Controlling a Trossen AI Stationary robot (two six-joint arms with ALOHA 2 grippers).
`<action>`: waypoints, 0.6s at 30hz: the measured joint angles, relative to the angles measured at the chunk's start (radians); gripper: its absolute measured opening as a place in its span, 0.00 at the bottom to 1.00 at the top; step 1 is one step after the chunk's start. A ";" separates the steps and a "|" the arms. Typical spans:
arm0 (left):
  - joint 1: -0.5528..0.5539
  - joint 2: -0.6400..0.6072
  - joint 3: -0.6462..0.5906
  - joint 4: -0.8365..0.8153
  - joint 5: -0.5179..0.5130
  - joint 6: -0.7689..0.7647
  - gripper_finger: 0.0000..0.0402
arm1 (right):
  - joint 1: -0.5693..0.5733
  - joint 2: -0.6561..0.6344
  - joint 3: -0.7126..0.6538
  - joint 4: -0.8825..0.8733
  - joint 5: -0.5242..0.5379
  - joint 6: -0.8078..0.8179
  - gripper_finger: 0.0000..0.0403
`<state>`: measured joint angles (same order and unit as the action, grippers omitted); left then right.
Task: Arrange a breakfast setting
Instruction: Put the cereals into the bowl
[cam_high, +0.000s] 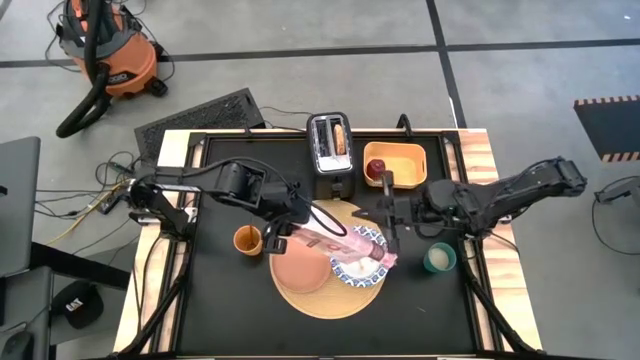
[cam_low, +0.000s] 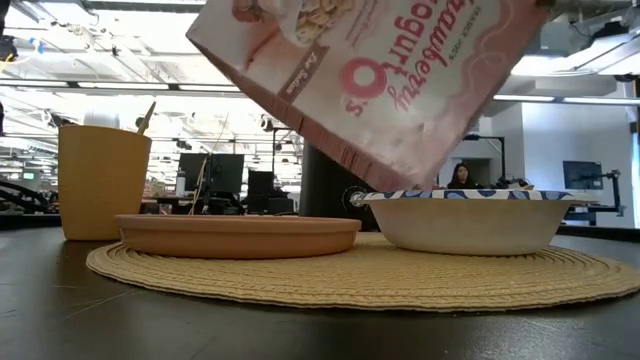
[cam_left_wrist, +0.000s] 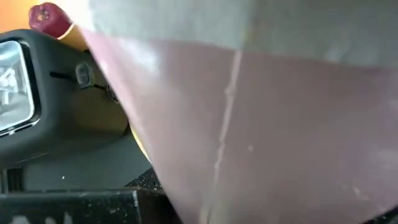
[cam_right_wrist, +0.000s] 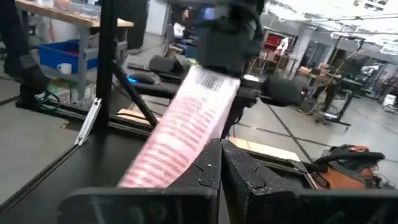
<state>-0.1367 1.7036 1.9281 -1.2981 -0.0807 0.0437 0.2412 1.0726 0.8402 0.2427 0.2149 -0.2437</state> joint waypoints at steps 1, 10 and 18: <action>0.000 0.002 0.000 -0.004 -0.002 -0.002 0.30 | 0.012 -0.020 0.000 -0.028 0.018 0.003 0.07; 0.007 0.075 0.136 -0.083 -0.018 -0.030 0.30 | 0.114 -0.153 0.000 -0.520 0.266 0.270 0.08; 0.004 0.171 0.219 -0.122 -0.135 -0.039 0.30 | 0.188 -0.170 0.000 -0.740 0.431 0.440 0.07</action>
<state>-0.1330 1.8741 2.1471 -1.4205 -0.2162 0.0050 0.4292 0.9023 0.8406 -0.4977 0.6458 0.1964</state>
